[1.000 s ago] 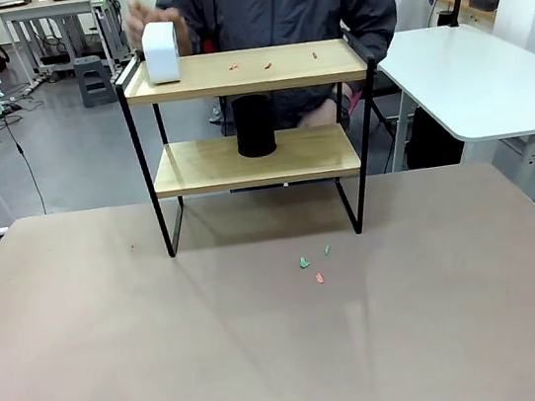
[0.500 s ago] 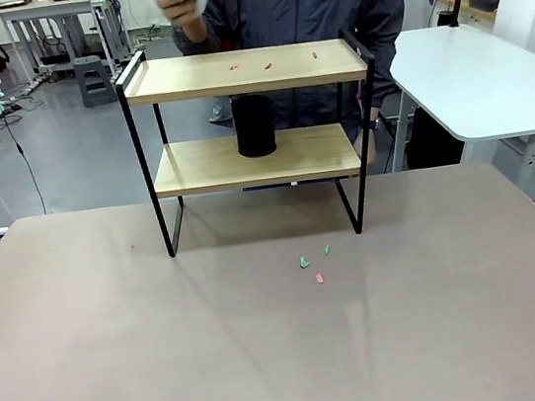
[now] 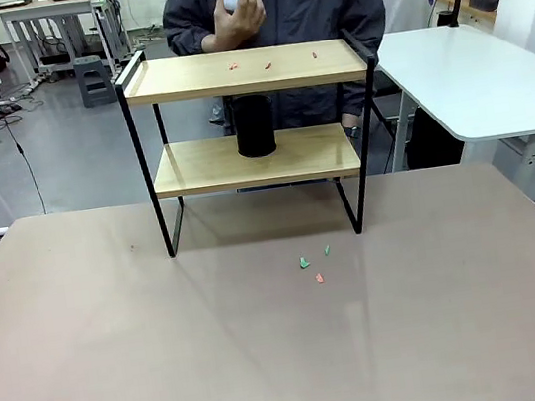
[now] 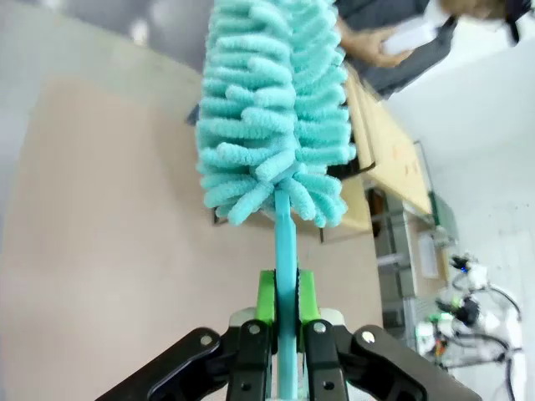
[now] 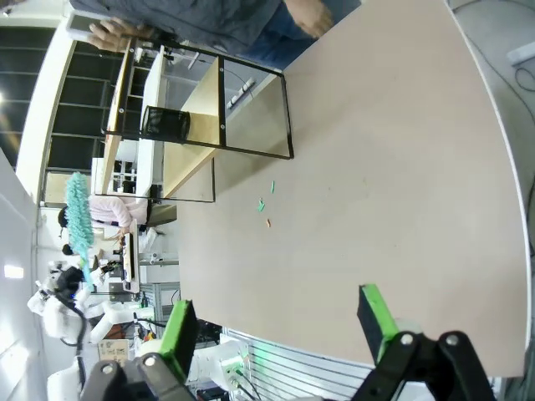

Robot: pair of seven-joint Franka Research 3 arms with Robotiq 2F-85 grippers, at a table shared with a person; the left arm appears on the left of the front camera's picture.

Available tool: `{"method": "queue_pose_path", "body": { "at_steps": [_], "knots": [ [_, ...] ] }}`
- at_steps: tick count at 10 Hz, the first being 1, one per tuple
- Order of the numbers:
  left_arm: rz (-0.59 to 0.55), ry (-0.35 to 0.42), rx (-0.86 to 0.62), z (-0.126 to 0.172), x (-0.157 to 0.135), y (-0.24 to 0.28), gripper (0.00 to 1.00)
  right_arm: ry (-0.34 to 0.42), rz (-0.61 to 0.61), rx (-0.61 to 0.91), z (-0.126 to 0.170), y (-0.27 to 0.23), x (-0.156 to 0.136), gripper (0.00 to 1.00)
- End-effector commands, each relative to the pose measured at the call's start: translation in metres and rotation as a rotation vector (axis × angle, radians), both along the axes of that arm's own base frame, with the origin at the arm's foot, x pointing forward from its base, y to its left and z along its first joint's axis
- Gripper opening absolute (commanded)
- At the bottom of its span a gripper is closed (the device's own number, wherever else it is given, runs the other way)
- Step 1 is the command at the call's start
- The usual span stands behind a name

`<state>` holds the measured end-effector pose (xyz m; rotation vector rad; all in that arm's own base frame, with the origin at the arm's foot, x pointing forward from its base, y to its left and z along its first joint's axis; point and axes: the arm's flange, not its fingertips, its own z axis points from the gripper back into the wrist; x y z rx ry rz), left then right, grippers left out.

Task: Clean the shelf.
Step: Clean the remaining tier of the Shelf with the Duster once objects are removed.

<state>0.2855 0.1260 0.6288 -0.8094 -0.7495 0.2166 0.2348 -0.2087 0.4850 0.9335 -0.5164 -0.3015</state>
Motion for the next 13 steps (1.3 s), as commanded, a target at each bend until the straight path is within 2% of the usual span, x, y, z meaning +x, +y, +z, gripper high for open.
{"method": "queue_pose_path", "body": {
  "at_steps": [1, 2, 3, 4, 5, 6, 7, 9, 10, 13],
  "knots": [
    [0.006, 0.06, 0.048, 0.063, 0.038, -0.072, 0.12, -0.033, 0.007, 0.006, 0.001, -0.001, 0.002, 1.0],
    [-0.105, 0.047, 0.063, 0.076, 0.048, -0.115, 0.12, -0.033, 0.007, 0.006, 0.001, -0.001, 0.002, 1.0],
    [-0.144, 0.137, 0.072, 0.075, 0.056, -0.172, 0.12, -0.033, 0.007, 0.006, 0.001, -0.001, 0.002, 1.0],
    [-0.183, 0.175, 0.109, 0.064, 0.053, -0.216, 0.12, -0.033, 0.007, 0.006, 0.001, -0.001, 0.002, 1.0],
    [-0.18, 0.217, 0.14, 0.051, 0.053, -0.249, 0.12, -0.033, 0.007, 0.006, 0.001, -0.001, 0.002, 1.0],
    [-0.223, 0.298, 0.164, 0.036, 0.054, -0.267, 0.12, -0.033, 0.007, 0.006, 0.001, -0.001, 0.002, 1.0],
    [-0.203, 0.174, 0.1, 0.06, 0.049, -0.245, 0.12, -0.033, 0.007, 0.006, 0.001, -0.001, 0.002, 1.0],
    [-0.203, 0.174, 0.1, 0.06, 0.049, -0.245, 0.12, -0.033, 0.007, 0.006, 0.001, -0.001, 0.002, 1.0],
    [-0.227, 0.228, 0.125, 0.044, 0.054, -0.267, 0.12, -0.033, 0.007, 0.006, 0.001, -0.001, 0.002, 1.0],
    [-0.265, 0.226, 0.21, 0.04, 0.065, -0.3, 0.12, -0.033, 0.007, 0.006, 0.001, -0.001, 0.002, 1.0]
  ]
}}
